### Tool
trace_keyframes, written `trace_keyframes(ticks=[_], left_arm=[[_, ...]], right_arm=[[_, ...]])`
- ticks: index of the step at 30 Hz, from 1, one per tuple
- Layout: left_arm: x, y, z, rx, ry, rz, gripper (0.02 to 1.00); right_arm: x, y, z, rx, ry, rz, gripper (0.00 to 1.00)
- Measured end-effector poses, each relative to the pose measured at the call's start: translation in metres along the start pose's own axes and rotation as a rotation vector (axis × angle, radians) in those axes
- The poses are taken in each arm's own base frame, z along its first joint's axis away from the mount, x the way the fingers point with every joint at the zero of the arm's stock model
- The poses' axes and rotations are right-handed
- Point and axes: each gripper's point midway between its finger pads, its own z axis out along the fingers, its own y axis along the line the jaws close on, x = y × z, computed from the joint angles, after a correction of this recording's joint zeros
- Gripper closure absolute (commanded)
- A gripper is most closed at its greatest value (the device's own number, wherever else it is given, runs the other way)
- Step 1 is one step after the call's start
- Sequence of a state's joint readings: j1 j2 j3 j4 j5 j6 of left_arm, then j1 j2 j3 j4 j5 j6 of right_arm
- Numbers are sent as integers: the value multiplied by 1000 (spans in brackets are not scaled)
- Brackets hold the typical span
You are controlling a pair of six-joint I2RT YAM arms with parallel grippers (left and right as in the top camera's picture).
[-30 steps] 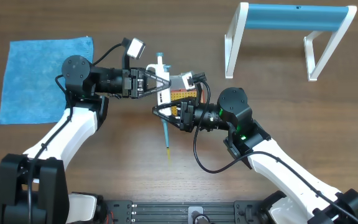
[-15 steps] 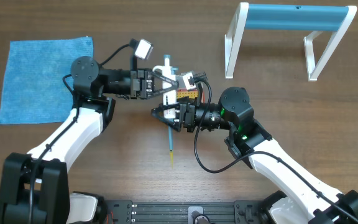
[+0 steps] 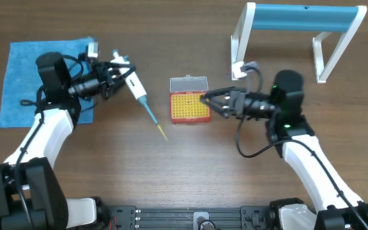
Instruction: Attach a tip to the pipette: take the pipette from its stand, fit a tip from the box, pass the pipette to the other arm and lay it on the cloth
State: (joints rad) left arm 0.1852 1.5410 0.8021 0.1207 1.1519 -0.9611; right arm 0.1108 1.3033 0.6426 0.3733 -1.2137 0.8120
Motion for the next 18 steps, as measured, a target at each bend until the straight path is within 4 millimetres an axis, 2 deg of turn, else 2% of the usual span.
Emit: trace_keyframes(ticks=[2,5,7,9,11,13,16,18], left_arm=[[3,30,-1,-120,-32,-77,989],[25,71,-3,-313,-16,-152,991],[41,90,-8,-421,14,-178,991],[53,99,-19,-527,47,-206,991],[49,90,-29,-606,64,-185,991],[21,55,-35,-639,25,-66,991],[-2,11,-49,-684,-27,15,991],[-15,-25,-64,-723,-81,79,989]], right_arm=[[-6,-7,-11,21,-28,-4,205],[-8,-29,-21,107,-64,51,205],[-1,-51,-27,208,-76,117,202],[5,-72,-34,312,-88,157,202],[5,-85,-41,383,-105,148,202],[-6,-95,-52,442,-151,98,202],[-20,-106,-72,507,-209,47,200],[-27,-115,-88,573,-241,24,202]])
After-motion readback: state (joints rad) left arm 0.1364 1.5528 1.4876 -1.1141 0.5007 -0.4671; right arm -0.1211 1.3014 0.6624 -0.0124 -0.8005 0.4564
